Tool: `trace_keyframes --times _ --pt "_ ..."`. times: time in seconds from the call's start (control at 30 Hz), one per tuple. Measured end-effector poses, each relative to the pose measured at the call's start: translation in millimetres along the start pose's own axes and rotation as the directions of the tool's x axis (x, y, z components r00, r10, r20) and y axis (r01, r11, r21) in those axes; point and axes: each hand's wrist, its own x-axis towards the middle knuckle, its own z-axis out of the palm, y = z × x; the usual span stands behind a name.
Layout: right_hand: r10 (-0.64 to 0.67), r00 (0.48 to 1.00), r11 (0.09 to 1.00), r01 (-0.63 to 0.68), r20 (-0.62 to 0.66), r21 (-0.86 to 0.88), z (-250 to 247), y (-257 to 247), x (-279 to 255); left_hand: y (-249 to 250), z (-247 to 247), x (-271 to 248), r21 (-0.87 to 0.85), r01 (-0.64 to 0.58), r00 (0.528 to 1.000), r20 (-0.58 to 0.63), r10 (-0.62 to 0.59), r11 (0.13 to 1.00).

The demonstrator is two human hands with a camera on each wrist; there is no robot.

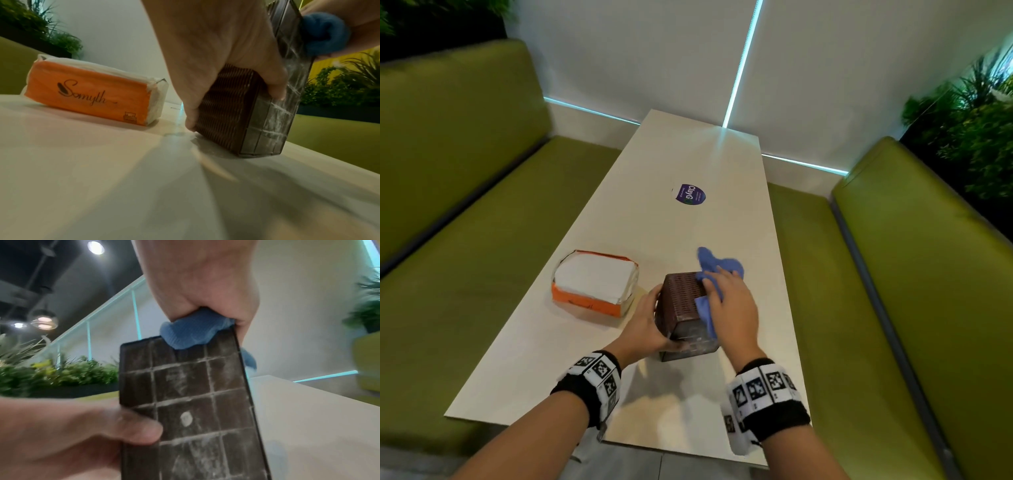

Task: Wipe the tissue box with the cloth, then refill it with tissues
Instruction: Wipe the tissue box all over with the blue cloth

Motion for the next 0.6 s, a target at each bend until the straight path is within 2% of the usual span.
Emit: trace_keyframes --times 0.07,0.1,0.13,0.17,0.23,0.33,0.37,0.4,0.43,0.5,0.57,0.6 --pt "0.171 0.985 0.978 -0.172 0.013 0.119 -9 16 6 4 0 0 -0.027 0.009 1.000 0.024 -0.009 1.000" --pt "0.305 0.951 0.925 -0.306 0.043 0.225 -14 27 10 4 0 0 -0.051 0.016 1.000 0.027 -0.015 0.999" --pt "0.435 0.896 0.822 -0.434 0.084 0.370 -21 38 11 5 -2 -2 -0.085 0.034 0.999 0.037 -0.031 0.996" --pt "0.530 0.836 0.676 -0.519 0.145 0.524 -28 49 8 4 -4 -4 -0.130 0.052 0.998 0.045 -0.046 0.990" --pt "0.581 0.758 0.338 -0.556 0.297 0.760 -39 66 -6 7 -10 -11 -0.238 0.107 0.994 0.056 -0.096 0.965" --pt "0.550 0.685 -0.100 -0.513 0.477 0.852 -48 79 -41 11 -16 -22 -0.378 0.173 0.985 0.092 -0.149 0.910" --pt "0.526 0.678 -0.186 -0.498 0.514 0.847 -48 83 -51 12 -18 -25 -0.422 0.187 0.982 0.091 -0.163 0.887" --pt "0.492 0.679 -0.223 -0.507 0.545 0.833 -48 84 -60 12 -20 -27 -0.464 0.197 0.980 0.096 -0.172 0.864" --pt "0.459 0.686 -0.219 -0.528 0.565 0.820 -47 86 -67 15 -21 -28 -0.504 0.204 0.979 0.110 -0.172 0.839" --pt "0.425 0.660 -0.189 -0.604 0.619 0.774 -40 84 -78 23 -21 -30 -0.566 0.231 0.971 0.183 -0.153 0.791" --pt "0.368 0.642 -0.238 -0.635 0.673 0.735 -27 75 -83 30 -17 -31 -0.626 0.272 0.959 0.242 -0.150 0.731" --pt "0.316 0.649 -0.241 -0.650 0.691 0.721 -24 65 -82 33 -15 -30 -0.653 0.292 0.954 0.253 -0.162 0.699"
